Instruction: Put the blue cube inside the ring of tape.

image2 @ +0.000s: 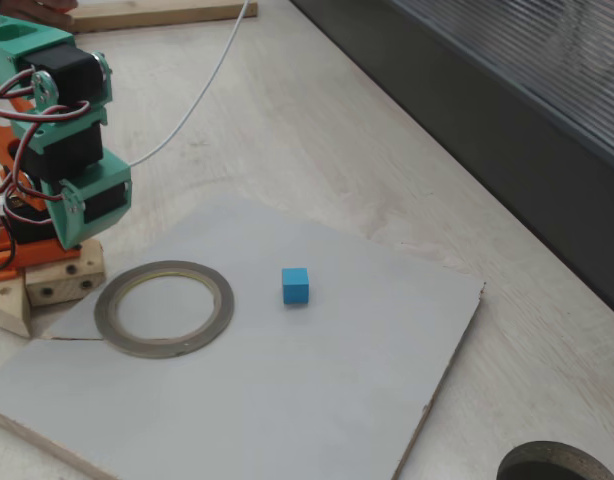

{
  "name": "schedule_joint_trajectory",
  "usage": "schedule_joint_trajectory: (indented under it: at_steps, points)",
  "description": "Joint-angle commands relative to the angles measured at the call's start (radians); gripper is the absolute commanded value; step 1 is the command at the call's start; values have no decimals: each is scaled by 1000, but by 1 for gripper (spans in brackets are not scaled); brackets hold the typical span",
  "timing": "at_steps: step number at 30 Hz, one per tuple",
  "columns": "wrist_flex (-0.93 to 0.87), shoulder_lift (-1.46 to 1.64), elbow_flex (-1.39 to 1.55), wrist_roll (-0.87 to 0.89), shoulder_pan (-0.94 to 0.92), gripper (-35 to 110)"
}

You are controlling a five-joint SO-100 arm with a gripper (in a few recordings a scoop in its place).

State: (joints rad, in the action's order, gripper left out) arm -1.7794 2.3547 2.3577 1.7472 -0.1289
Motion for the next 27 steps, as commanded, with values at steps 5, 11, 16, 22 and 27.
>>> schedule_joint_trajectory:
  at_steps: [5,11,16,22,27]
  points:
    - [-8,58,12,15,-3,0]
    - [-8,58,12,15,-2,0]
    - [-8,58,12,15,-2,0]
    - [-15,58,11,17,-2,0]
    - [-15,58,2,17,-2,0]
